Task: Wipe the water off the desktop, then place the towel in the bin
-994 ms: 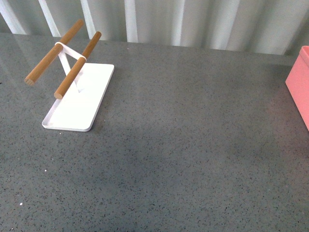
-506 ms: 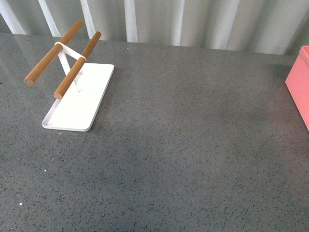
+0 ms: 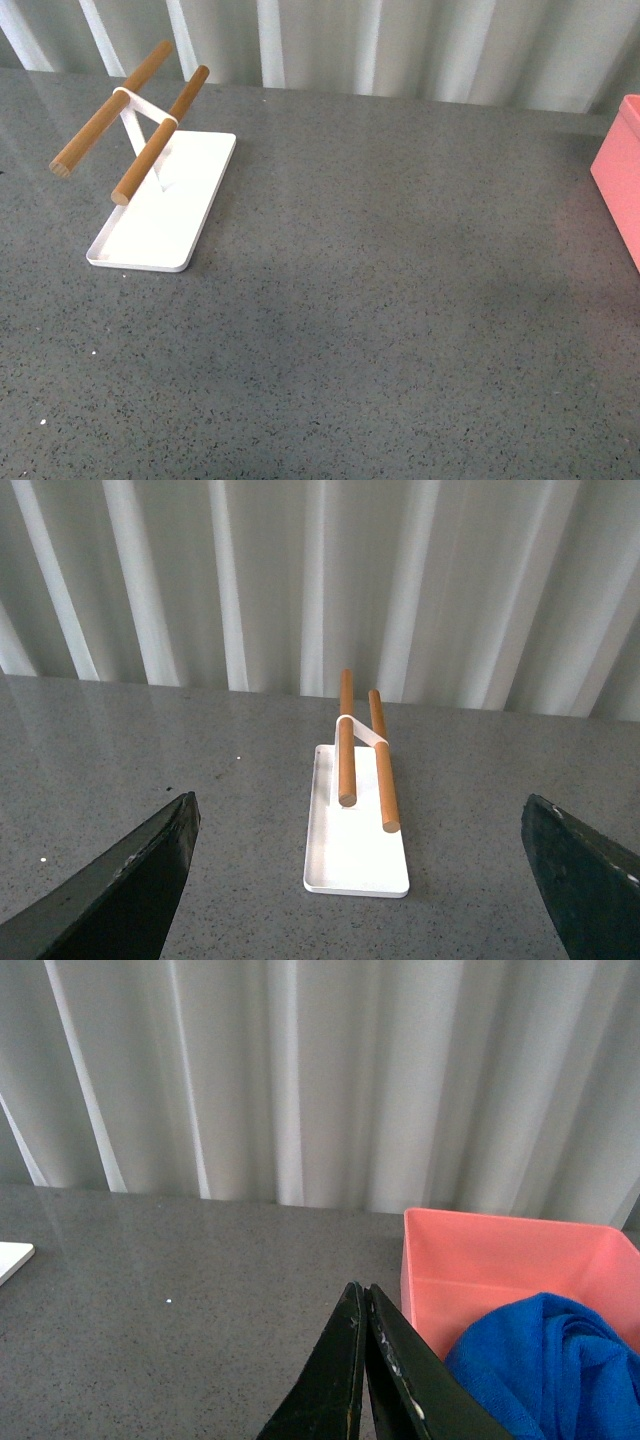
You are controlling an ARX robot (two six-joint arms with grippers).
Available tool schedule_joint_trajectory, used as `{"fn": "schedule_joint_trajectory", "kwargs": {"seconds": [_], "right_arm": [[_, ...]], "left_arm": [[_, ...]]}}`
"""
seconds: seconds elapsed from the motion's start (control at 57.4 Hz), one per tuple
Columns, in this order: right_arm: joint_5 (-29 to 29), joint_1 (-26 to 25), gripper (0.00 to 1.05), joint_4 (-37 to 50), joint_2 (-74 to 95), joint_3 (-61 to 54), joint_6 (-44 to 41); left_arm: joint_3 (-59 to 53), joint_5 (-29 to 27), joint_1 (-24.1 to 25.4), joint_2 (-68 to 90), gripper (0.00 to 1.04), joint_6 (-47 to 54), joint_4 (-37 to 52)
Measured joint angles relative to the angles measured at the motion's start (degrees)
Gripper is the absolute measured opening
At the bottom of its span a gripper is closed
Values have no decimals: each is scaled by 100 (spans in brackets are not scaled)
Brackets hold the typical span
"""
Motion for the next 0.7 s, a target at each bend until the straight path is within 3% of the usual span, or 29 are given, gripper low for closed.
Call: {"fn": "schedule_joint_trajectory", "kwargs": {"seconds": [0.697], "right_arm": [[17,0,3,-2240,-2413,-37,39]], "left_arm": [[0,0,0,0,98,0,0]]}}
